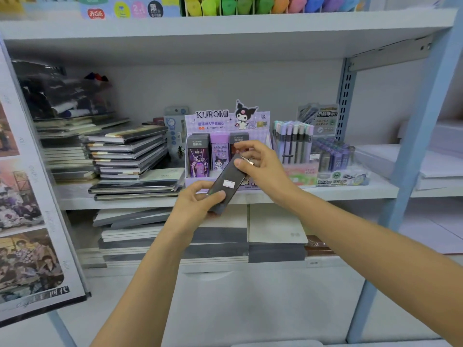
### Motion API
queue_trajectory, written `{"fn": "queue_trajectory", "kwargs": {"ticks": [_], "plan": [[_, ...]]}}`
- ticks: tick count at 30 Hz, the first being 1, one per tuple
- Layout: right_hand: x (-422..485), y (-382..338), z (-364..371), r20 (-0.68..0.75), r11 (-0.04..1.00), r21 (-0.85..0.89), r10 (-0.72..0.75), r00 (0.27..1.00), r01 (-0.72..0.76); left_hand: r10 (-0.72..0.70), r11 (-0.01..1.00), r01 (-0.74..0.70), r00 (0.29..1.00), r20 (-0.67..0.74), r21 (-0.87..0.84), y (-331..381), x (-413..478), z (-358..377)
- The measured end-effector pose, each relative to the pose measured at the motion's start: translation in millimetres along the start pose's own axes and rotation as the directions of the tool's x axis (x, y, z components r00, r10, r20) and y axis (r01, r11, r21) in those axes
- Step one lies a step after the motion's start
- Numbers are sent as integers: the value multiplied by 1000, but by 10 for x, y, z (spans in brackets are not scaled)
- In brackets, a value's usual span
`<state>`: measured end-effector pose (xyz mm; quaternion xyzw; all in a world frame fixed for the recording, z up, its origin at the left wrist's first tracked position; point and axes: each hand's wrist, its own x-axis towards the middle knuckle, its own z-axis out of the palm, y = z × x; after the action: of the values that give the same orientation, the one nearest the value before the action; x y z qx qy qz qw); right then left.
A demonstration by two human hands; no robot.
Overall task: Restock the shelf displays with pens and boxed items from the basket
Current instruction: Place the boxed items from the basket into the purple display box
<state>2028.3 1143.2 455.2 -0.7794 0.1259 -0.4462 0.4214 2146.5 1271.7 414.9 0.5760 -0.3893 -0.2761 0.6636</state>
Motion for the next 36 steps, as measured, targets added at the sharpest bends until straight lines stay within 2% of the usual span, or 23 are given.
{"fn": "queue_trajectory", "kwargs": {"ticks": [2, 5, 7, 9, 13, 18, 22, 25, 27, 29, 31, 33, 36], "plan": [[-21, 42, -50, 38, 999, -10, -36, 999, 37, 9, 997, -11, 999, -33, -72, 32, 8, -13], [-61, 102, -149, 236, 992, -94, -63, 970, 87, 0, 983, -8, 999, -45, -184, 88, 9, -31], [-95, 158, -174, 306, 967, -184, -113, 945, 175, -13, 978, 4, 999, -40, -208, 103, 13, -32], [-120, 204, -168, 258, 965, -179, -142, 956, 192, -31, 966, 20, 999, -38, -259, 122, 10, -9], [-141, 223, -158, 106, 994, -59, -88, 990, 94, -17, 925, 33, 999, 46, -378, 148, 16, 34], [-213, 226, -93, 82, 1000, 9, -2, 997, 2, 139, 988, -138, 990, 11, -74, 21, 9, 88], [-238, 183, -92, 137, 997, -82, 11, 990, 1, 233, 969, -229, 972, -39, 88, -17, 38, 77], [-193, 134, -117, 94, 980, -195, -28, 995, 46, 295, 931, -284, 955, -14, 230, -7, 47, 90], [-168, 97, -107, 83, 973, -212, -71, 994, 87, 339, 867, -328, 940, 39, 375, 10, 36, 112], [-165, 53, -89, 155, 974, -167, -129, 980, 155, 389, 765, -372, 917, 83, 526, 3, 30, 143], [-157, 32, -78, 207, 978, -124, -143, 968, 170, 428, 702, -387, 900, 79, 598, -19, 35, 171], [-113, -2, -88, 160, 979, -130, -134, 978, 156, 484, 643, -410, 872, 71, 647, -58, 42, 176], [34, -89, -156, -20, 988, -94, -124, 992, 122, 517, 510, -437, 844, 142, 741, -140, 72, 140]]}}
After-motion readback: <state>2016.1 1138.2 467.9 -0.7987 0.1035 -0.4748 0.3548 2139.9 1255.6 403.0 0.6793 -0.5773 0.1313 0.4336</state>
